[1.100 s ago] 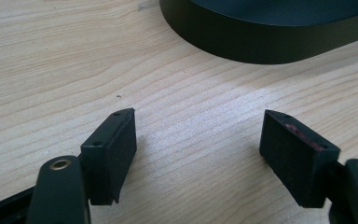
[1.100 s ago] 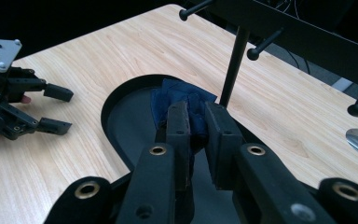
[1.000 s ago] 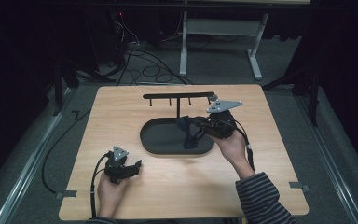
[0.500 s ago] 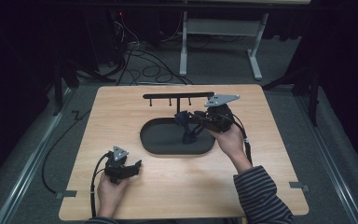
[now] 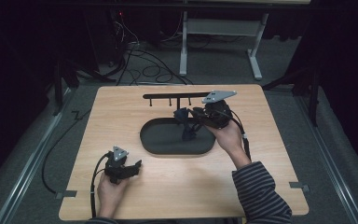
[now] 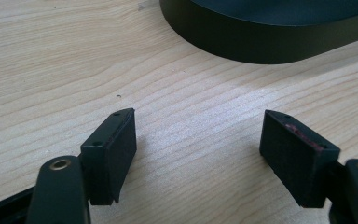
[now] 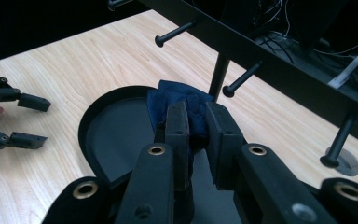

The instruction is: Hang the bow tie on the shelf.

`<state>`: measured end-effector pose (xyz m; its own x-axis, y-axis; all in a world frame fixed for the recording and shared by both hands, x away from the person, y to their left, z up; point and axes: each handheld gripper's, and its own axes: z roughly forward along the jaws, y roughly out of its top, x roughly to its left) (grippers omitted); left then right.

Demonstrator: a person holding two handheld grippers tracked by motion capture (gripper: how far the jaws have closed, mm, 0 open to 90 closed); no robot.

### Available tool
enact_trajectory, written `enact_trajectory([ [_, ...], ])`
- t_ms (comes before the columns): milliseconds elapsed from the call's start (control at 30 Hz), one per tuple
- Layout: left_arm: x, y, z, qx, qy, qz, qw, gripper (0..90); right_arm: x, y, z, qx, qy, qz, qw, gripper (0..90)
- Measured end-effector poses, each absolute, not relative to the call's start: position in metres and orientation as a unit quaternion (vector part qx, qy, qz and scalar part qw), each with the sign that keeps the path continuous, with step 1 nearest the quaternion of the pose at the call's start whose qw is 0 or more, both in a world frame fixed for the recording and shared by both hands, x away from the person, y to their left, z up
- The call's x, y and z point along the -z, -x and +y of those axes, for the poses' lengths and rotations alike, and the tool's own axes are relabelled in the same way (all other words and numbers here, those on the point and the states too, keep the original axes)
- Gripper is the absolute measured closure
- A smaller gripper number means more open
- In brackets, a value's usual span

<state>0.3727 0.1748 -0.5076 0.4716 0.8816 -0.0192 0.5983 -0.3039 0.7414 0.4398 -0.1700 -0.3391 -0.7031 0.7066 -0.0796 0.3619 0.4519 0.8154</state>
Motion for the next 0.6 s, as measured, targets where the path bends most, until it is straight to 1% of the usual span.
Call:
enact_trajectory([
  [333,0.508,-0.373,0.175,-0.201,-0.782,0.473,0.352,27.6,0.334,-0.450,-0.163,-0.403,-0.324,0.828,0.217,81.7],
  [600,0.508,-0.373,0.175,-0.201,-0.783,0.472,0.352,27.5,0.331,-0.457,-0.166,-0.403,-0.332,0.822,0.227,81.7],
])
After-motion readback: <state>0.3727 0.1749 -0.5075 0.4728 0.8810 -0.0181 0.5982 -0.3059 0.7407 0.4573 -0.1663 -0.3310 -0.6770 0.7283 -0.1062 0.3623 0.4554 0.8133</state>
